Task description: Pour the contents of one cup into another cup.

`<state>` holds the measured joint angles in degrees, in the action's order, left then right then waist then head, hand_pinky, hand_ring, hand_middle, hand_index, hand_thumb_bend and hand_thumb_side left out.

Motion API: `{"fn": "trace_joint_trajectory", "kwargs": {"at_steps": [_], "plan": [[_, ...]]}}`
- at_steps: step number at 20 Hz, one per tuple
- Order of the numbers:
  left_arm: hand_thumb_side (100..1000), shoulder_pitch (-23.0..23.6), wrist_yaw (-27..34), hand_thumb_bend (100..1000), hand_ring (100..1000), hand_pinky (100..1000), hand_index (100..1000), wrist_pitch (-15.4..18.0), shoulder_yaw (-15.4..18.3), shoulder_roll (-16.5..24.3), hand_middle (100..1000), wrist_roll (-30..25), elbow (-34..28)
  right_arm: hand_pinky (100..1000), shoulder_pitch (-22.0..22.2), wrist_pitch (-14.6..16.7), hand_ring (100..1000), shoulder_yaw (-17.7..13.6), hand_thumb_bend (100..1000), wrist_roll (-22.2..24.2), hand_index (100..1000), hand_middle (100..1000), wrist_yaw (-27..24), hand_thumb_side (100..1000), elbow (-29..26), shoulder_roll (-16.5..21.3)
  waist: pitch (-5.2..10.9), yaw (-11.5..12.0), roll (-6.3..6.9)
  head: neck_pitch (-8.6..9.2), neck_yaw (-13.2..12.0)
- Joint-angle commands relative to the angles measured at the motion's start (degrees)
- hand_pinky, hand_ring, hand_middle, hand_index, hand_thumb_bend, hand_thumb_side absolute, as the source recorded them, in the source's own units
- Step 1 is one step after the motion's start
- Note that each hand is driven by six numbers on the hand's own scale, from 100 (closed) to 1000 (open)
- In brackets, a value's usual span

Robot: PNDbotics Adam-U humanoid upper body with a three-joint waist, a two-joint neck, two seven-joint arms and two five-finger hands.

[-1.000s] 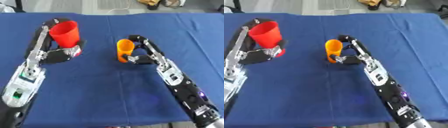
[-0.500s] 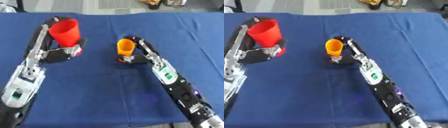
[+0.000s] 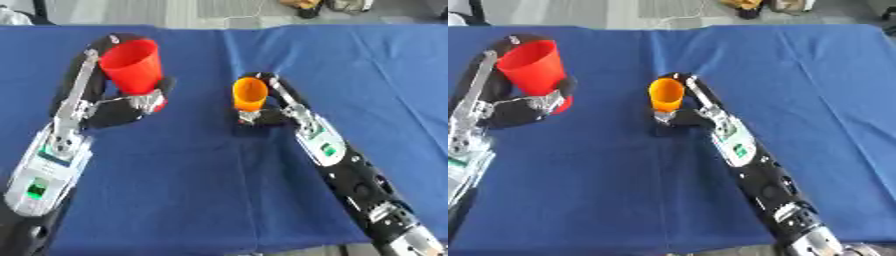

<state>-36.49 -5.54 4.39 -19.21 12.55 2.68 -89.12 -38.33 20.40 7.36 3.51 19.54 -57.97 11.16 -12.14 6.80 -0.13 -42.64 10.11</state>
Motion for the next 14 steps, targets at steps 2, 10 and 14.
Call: {"fn": "trace_joint_trajectory", "kwargs": {"at_steps": [2,10,14], "plan": [[135,-1.1,0.3,323,353,123,721,0.1,0.0,0.3,416,-0.2,-0.7,437,-0.5,0.2,593,0.7,344,-0.1,681,509,1.6,175,0.7,-0.6,0.91,0.1,0.14,0.40,0.0],[135,-0.9,0.4,318,354,123,721,0.1,0.0,0.4,416,-0.2,-1.0,302,-0.6,-0.6,463,0.1,100,-2.8,585,415,3.1,100,1.4,-0.3,1.19,0.2,0.16,0.42,0.1],[135,-0.6,0.7,314,354,124,721,0.0,0.2,0.7,416,-0.1,-1.5,287,-0.7,-1.1,451,-0.6,100,-4.7,572,404,3.2,100,1.3,1.1,1.45,0.1,0.03,0.41,0.1]]}}
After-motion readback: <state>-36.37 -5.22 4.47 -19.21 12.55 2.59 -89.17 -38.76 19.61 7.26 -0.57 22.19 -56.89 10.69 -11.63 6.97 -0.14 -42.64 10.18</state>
